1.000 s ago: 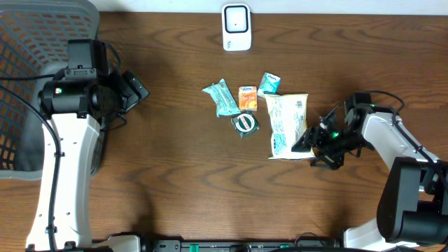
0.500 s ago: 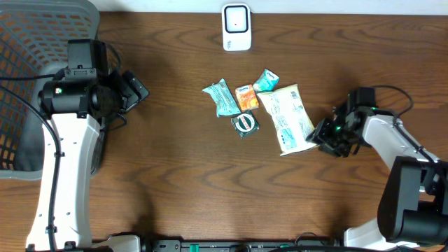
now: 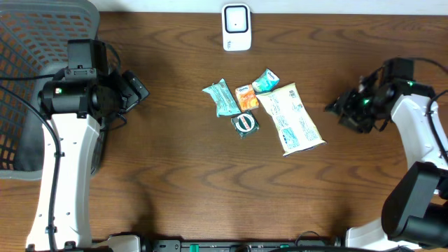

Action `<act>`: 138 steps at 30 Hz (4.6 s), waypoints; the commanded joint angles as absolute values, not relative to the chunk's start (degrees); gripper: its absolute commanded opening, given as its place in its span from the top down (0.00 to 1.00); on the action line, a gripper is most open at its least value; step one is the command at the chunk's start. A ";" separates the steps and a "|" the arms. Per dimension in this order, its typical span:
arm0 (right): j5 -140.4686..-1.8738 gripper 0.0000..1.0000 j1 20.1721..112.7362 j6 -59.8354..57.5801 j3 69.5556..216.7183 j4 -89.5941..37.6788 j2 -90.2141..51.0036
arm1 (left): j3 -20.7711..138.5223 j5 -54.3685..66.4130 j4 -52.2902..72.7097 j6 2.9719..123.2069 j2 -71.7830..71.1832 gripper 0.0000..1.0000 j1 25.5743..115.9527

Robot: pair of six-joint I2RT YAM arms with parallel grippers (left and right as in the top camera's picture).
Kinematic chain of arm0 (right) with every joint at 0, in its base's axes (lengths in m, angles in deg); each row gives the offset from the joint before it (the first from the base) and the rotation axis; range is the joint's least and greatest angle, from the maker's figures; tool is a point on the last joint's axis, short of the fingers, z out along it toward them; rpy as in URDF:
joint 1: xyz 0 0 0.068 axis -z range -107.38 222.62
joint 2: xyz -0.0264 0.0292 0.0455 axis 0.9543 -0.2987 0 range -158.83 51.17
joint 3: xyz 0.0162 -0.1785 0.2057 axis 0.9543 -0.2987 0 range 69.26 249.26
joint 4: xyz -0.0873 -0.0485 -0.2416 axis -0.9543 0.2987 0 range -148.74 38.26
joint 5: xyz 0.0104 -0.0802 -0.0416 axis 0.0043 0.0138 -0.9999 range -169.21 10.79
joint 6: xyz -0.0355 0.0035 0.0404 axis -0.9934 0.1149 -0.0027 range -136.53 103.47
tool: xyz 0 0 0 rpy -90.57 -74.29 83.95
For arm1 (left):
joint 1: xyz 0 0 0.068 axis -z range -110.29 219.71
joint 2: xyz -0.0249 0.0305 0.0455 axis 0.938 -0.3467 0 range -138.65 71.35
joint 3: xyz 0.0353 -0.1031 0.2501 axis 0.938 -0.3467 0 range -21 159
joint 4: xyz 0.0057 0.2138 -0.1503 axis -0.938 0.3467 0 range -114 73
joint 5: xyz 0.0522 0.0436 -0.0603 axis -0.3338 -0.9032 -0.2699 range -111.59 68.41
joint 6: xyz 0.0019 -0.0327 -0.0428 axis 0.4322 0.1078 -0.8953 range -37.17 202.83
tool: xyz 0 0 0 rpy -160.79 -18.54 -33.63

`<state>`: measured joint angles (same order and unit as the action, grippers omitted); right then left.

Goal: Scan the item barcode

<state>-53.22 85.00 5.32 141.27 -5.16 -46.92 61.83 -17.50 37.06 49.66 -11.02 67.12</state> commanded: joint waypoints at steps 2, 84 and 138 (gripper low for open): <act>-48.87 0.76 79.34 -0.65 137.75 -2.04 -46.98 | 61.76 -18.22 37.04 49.59 -11.09 0.02 66.84; -45.28 0.99 77.85 8.03 120.39 -39.85 -52.95 | 61.76 -18.22 37.06 49.59 -11.09 0.02 66.84; -53.13 0.37 77.63 3.68 128.09 -11.15 -29.01 | 61.76 -18.22 37.06 49.59 -11.06 0.02 66.84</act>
